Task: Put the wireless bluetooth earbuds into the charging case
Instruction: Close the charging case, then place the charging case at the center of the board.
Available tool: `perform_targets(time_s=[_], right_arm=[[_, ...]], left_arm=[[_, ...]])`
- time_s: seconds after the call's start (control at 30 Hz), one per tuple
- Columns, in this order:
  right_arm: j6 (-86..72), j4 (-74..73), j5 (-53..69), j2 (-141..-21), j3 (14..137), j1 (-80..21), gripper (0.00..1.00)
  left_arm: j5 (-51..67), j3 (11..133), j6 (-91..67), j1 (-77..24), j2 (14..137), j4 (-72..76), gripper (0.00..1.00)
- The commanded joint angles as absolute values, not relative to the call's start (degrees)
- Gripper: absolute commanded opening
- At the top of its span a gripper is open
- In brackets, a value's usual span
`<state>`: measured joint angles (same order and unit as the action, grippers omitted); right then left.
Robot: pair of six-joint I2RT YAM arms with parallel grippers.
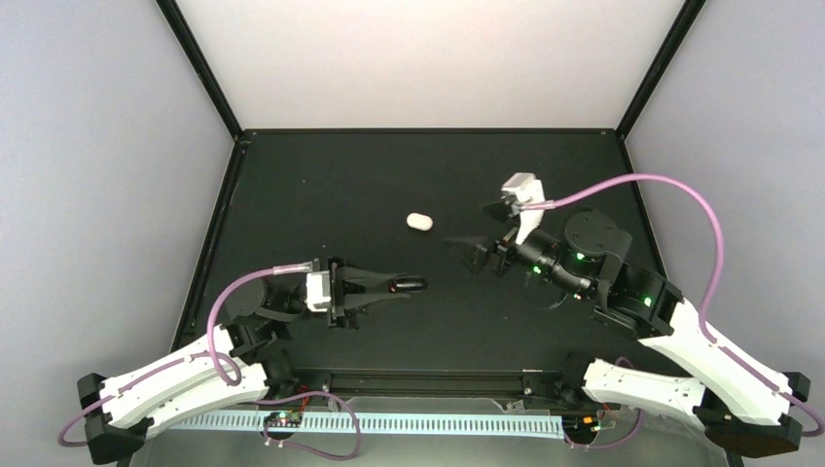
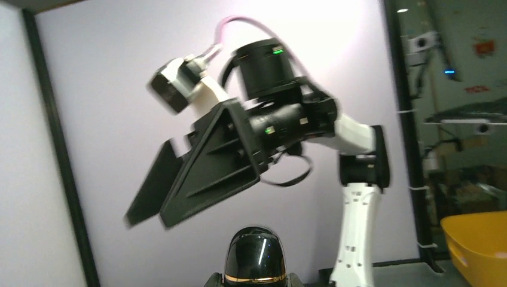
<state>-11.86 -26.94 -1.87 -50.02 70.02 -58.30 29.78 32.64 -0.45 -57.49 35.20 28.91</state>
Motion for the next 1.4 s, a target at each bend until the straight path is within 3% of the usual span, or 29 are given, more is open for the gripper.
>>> perform_targets(time_s=[0.0, 0.27, 0.6, 0.83, 1.2, 1.37], right_arm=[[-15.50, -27.97, -26.88, -48.01, 67.34, -58.45, 0.96], [-24.42, -27.69, -31.67, -43.08, 53.11, -58.43, 0.96], [-27.70, -29.04, -29.71, -38.76, 43.89, -58.45, 0.96], [-27.68, -28.60, -26.97, -39.06, 43.01, -58.43, 0.96], [-27.14, -30.73, -27.20, -39.51, 44.57, -58.44, 0.96], [-26.44, -31.55, -28.14, -39.31, 45.29, -58.45, 0.96]], left_arm=[[15.10, 33.92, -5.68, -57.31, 38.36, 24.93, 0.02], [-2.01, 41.61, -21.58, -54.80, 53.94, 6.51, 0.02], [-2.70, 42.95, -35.34, -48.04, 72.30, 0.72, 0.02], [7.31, 46.59, -38.06, -44.24, 86.86, 2.04, 0.02], [9.18, 49.59, -41.40, -42.08, 96.67, 3.08, 0.02], [8.87, 48.70, -41.82, -41.95, 97.65, 2.22, 0.32]])
